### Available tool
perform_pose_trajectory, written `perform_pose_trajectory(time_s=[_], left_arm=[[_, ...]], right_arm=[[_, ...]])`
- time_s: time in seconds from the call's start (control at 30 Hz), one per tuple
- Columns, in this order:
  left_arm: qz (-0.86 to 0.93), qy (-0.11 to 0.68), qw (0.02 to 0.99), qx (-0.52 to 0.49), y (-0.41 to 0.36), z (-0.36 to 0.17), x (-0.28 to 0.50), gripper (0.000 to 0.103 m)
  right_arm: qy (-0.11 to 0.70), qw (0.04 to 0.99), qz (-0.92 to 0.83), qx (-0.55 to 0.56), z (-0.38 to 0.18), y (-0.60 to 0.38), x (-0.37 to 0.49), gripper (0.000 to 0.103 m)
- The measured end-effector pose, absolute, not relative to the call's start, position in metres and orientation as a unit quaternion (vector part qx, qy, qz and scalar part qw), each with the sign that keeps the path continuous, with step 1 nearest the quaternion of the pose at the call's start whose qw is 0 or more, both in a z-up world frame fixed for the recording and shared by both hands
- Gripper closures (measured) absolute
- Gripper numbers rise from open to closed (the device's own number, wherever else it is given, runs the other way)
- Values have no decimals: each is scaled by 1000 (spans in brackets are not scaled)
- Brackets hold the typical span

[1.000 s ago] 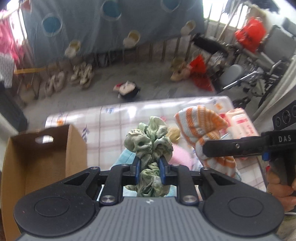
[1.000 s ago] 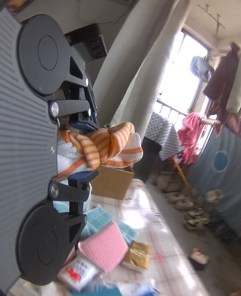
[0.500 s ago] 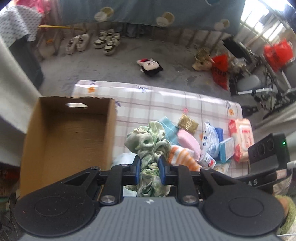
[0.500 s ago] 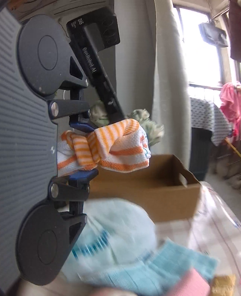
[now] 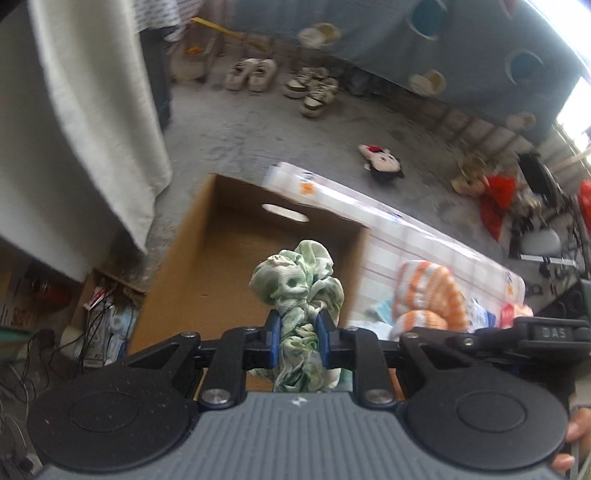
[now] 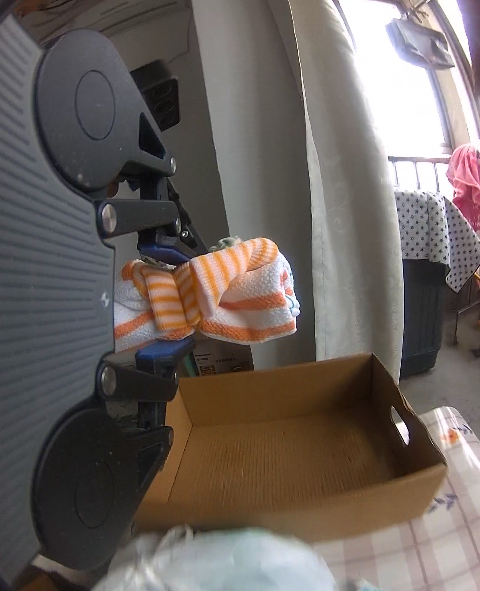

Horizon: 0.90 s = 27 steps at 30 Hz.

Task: Organize soft objects
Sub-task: 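Carry the scrunchie and sock with both grippers over the cardboard box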

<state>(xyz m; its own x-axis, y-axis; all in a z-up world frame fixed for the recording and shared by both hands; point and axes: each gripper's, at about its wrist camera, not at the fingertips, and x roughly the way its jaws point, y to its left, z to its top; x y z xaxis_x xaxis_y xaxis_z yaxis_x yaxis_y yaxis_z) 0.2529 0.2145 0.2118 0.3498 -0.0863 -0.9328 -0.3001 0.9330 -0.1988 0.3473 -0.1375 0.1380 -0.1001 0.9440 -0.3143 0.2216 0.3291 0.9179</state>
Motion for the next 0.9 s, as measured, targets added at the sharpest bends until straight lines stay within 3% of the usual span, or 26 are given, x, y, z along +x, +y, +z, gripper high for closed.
perform_pose_trajectory(time_s=[0.3, 0.9], left_arm=[[69, 548, 820, -153, 291, 208, 225, 82], [97, 567, 814, -82, 302, 69, 249, 82]], right_arm=[[616, 553, 299, 474, 162, -63, 318, 62], [631, 573, 231, 469, 6, -3, 314, 62]])
